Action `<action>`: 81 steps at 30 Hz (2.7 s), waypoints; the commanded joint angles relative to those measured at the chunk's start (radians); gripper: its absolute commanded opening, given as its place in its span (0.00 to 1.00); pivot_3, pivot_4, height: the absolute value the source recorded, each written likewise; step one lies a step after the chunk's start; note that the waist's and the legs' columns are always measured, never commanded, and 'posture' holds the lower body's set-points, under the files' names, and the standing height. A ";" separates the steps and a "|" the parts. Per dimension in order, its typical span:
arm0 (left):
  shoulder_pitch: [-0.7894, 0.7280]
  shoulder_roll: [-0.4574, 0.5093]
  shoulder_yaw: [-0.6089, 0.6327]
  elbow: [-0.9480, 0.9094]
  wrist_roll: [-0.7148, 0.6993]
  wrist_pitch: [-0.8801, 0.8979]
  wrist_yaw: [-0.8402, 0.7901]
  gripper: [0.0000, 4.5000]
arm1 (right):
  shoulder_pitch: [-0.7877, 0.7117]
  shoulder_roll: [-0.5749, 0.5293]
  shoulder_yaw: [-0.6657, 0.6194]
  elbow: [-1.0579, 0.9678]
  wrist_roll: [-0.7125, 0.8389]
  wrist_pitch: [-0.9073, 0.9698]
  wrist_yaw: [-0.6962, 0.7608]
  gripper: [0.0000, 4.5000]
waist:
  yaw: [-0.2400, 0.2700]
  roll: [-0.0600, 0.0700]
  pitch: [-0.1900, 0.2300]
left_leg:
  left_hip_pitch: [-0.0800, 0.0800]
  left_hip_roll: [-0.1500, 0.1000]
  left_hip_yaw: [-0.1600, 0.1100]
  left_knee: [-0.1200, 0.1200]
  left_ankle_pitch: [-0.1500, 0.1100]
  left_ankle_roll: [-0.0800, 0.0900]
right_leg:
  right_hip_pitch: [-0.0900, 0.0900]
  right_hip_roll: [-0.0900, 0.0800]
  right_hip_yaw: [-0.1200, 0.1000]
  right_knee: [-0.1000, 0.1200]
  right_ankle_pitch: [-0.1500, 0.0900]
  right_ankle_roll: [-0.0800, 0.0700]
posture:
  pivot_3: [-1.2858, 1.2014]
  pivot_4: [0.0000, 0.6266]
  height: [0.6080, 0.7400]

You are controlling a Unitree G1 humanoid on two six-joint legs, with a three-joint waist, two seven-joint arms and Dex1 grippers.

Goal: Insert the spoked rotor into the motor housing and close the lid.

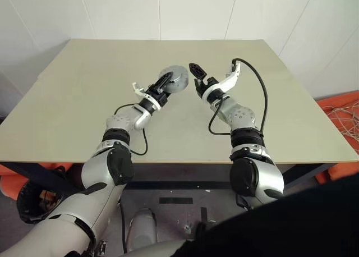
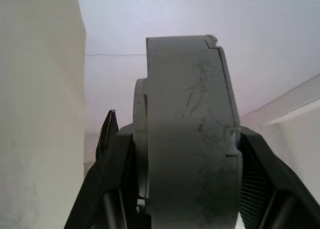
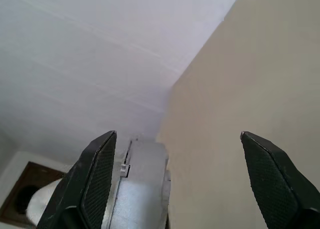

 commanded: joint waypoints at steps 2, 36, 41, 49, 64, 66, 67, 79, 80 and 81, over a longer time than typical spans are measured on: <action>-0.010 0.076 -0.028 -0.099 0.048 -0.087 -0.048 0.46 | -0.027 -0.041 0.005 -0.007 -0.012 -0.045 0.018 0.99 | -0.004 0.000 0.000 | 0.000 0.000 0.000 0.000 0.000 0.000 | 0.000 0.000 0.000 0.000 0.000 0.000 | 0.52 0.00 1.00; 0.114 0.240 0.216 0.067 0.031 -0.327 0.210 0.46 | 0.059 -0.122 0.027 -0.132 -0.001 0.030 0.029 0.99 | 0.001 0.000 0.000 | 0.000 0.000 -0.001 0.004 0.000 0.001 | 0.001 0.000 -0.001 0.002 -0.001 -0.002 | 0.52 0.00 1.00; 0.116 0.247 0.216 0.070 0.033 -0.341 0.217 0.46 | 0.061 -0.120 0.027 -0.137 0.001 0.032 0.025 0.99 | -0.001 0.000 0.000 | 0.001 0.000 -0.001 0.004 0.000 0.001 | 0.001 0.000 0.000 0.003 -0.001 -0.002 | 0.52 0.00 1.00; 0.089 0.257 0.233 0.090 0.037 -0.459 0.375 0.46 | 0.063 -0.114 0.025 -0.144 0.005 0.034 0.016 0.99 | -0.011 0.000 0.000 | 0.002 0.000 -0.001 0.004 0.000 0.001 | 0.001 0.000 0.001 0.003 -0.001 -0.002 | 0.52 0.00 1.00; 0.000 0.284 0.225 0.115 0.056 -0.520 0.751 0.99 | 0.054 -0.108 0.023 -0.123 -0.001 0.016 0.002 1.00 | -0.028 0.000 0.000 | 0.010 0.000 0.000 0.003 0.000 0.000 | 0.006 0.001 0.005 0.004 -0.001 -0.002 | 0.52 0.00 1.00; 0.002 0.282 0.213 0.109 0.063 -0.484 0.797 0.99 | 0.053 -0.108 0.022 -0.120 -0.002 0.014 0.001 1.00 | -0.028 0.000 0.000 | 0.010 0.000 0.000 0.003 0.000 0.000 | 0.006 0.001 0.005 0.004 -0.001 -0.002 | 0.52 0.00 1.00; 0.005 0.280 0.207 0.101 0.064 -0.462 0.820 0.99 | 0.052 -0.107 0.022 -0.119 -0.001 0.014 0.000 1.00 | -0.028 0.000 0.000 | 0.011 0.000 0.000 0.003 0.000 0.000 | 0.006 0.000 0.005 0.004 -0.001 -0.002 | 0.52 0.00 1.00; 0.077 0.236 0.159 -0.233 -0.079 0.168 0.843 0.99 | 0.044 -0.112 0.026 -0.054 -0.018 -0.003 0.006 1.00 | -0.003 0.000 0.000 | 0.010 0.000 0.000 0.004 0.000 0.000 | 0.008 -0.002 0.004 0.004 -0.001 -0.002 | 0.52 0.00 1.00; 0.075 0.240 0.165 -0.253 -0.089 0.190 0.853 0.99 | 0.042 -0.113 0.028 -0.046 -0.020 -0.006 0.008 1.00 | 0.000 0.000 0.000 | 0.009 0.000 0.000 0.005 0.000 0.000 | 0.008 -0.002 0.004 0.004 -0.001 -0.001 | 0.52 0.00 1.00; 0.071 0.244 0.168 -0.269 -0.095 0.206 0.862 0.99 | 0.041 -0.114 0.028 -0.037 -0.022 -0.010 0.009 1.00 | 0.000 0.000 0.000 | 0.009 0.000 0.000 0.005 0.000 0.000 | 0.008 -0.002 0.003 0.004 -0.001 -0.001 | 0.52 0.00 1.00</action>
